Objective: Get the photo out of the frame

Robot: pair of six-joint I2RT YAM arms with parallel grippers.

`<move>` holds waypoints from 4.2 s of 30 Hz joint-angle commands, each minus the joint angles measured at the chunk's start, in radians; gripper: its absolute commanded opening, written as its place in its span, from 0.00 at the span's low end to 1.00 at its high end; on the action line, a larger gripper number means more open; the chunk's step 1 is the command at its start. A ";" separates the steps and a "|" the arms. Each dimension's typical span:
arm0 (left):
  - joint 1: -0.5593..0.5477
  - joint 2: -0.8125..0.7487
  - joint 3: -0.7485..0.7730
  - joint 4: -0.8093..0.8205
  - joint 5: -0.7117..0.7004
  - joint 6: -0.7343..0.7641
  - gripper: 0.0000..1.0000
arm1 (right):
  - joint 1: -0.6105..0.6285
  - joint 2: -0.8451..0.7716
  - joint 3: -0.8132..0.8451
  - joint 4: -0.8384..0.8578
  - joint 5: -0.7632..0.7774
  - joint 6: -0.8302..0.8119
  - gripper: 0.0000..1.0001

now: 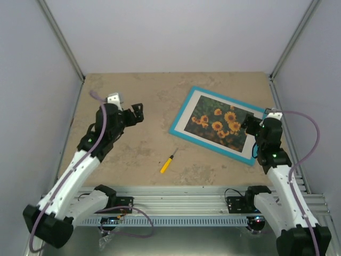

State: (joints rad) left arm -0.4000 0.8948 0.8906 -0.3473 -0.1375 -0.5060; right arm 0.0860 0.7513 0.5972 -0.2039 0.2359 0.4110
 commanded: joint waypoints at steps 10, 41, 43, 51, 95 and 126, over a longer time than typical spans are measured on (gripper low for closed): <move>-0.100 0.485 -0.020 0.315 0.265 -0.151 0.99 | -0.245 0.230 -0.109 0.111 -0.057 0.138 0.98; -0.141 1.011 0.144 0.426 0.483 -0.092 0.97 | -0.282 0.743 -0.013 0.253 -0.389 0.042 0.98; -0.138 0.985 0.110 0.452 0.472 -0.100 0.97 | -0.258 0.761 0.003 0.254 -0.395 0.035 0.98; -0.088 0.878 -0.027 0.500 0.483 -0.123 0.97 | -0.198 0.852 0.108 0.249 -0.447 -0.015 0.98; 0.020 0.790 0.017 0.206 0.043 0.017 0.74 | 0.193 0.826 0.216 0.170 -0.360 -0.177 0.98; 0.020 0.891 0.083 0.186 0.073 0.068 0.20 | 0.564 0.832 0.275 0.160 -0.207 -0.462 0.98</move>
State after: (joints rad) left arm -0.3809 1.7798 0.9558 -0.1520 -0.0769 -0.4416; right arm 0.6296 1.5620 0.8486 -0.0311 -0.0097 0.0238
